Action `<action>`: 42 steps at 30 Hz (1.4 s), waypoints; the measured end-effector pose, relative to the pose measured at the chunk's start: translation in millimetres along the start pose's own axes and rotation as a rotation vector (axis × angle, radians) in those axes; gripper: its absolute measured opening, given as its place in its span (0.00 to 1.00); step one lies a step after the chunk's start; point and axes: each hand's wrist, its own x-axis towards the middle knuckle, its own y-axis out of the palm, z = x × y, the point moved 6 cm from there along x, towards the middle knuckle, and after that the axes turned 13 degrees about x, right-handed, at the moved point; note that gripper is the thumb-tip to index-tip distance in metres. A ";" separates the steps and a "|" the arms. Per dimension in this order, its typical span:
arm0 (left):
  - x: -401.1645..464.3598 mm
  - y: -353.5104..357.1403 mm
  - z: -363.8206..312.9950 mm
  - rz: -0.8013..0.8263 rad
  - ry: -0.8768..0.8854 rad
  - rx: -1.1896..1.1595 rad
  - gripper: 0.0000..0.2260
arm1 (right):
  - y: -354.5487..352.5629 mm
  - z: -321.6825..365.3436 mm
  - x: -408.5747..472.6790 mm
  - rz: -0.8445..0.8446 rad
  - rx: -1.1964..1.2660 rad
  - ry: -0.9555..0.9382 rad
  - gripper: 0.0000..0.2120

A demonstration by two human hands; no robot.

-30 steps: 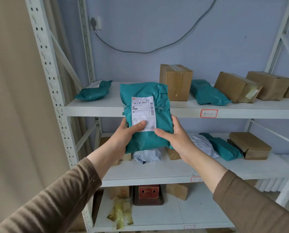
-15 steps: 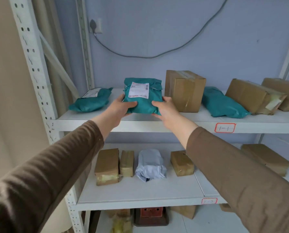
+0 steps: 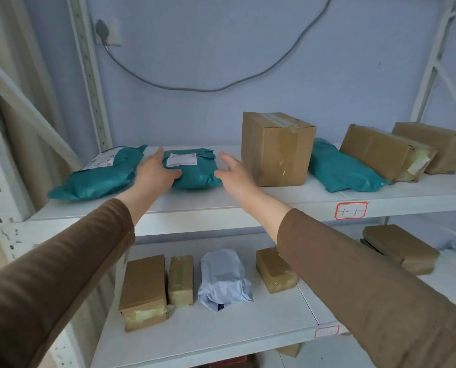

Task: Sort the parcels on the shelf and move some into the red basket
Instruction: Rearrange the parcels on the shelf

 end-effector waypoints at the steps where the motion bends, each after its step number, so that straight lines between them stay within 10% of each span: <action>1: 2.7 -4.2 -11.1 -0.043 0.077 0.034 0.32 | -8.1 7.0 0.1 -0.036 -0.094 -0.123 0.23; 10: -2.7 29.6 -146.1 0.198 0.266 -0.404 0.27 | -135.5 44.0 -5.9 -0.509 -0.232 -0.593 0.18; 20: 8.6 102.8 -205.4 0.310 -0.109 -0.755 0.34 | -212.8 -25.0 50.6 -0.270 0.370 0.240 0.43; 25: 3.0 113.5 -219.2 0.233 -0.168 -0.806 0.14 | -212.9 -49.9 85.6 -0.085 0.488 0.330 0.60; 30: -27.3 110.3 -227.1 0.125 -0.143 -0.773 0.13 | -219.2 -47.8 63.2 -0.032 0.599 0.295 0.54; 33: -50.6 109.7 -232.0 0.086 0.035 -0.749 0.28 | -226.4 -44.3 34.8 -0.033 0.680 0.231 0.54; 36: -80.8 106.4 -237.5 0.078 0.177 -0.751 0.42 | -238.5 -35.4 -0.8 -0.078 0.792 0.131 0.33; 38: -100.4 98.6 -238.5 0.039 0.247 -0.732 0.38 | -247.4 -42.0 -17.3 -0.111 0.926 0.101 0.19; 42: -146.6 74.0 -240.2 -0.078 0.458 -0.607 0.22 | -243.1 -55.6 -57.7 -0.170 1.231 0.130 0.22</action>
